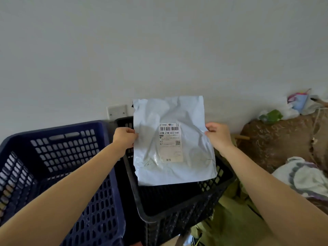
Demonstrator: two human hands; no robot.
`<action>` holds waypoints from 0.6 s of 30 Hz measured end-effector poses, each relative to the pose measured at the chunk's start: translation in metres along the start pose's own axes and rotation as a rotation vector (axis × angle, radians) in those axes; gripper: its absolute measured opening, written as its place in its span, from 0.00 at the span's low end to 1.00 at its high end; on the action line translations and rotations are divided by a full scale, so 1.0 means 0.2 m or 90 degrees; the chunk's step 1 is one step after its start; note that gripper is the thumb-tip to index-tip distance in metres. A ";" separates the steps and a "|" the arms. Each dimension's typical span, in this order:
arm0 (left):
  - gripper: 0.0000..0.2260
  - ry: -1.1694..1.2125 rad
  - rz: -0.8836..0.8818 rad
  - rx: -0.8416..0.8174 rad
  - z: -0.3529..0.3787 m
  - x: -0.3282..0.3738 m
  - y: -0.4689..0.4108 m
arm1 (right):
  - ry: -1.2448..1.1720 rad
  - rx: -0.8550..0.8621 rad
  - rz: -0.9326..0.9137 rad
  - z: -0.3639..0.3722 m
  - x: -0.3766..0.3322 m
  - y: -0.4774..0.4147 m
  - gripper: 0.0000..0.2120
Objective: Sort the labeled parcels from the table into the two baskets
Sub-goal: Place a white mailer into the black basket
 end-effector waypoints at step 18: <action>0.11 -0.132 -0.260 -0.073 0.49 -0.39 -0.37 | 0.144 -0.242 0.108 0.54 0.59 -0.33 0.11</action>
Point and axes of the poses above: each hand's wrist, its own y-axis away from the middle knuckle, its own z-axis out of the palm, x = y × z, the point moved 5 cm from there along -y, towards the middle knuckle, and after that the axes turned 15 degrees about -y, right-handed, at the moved point
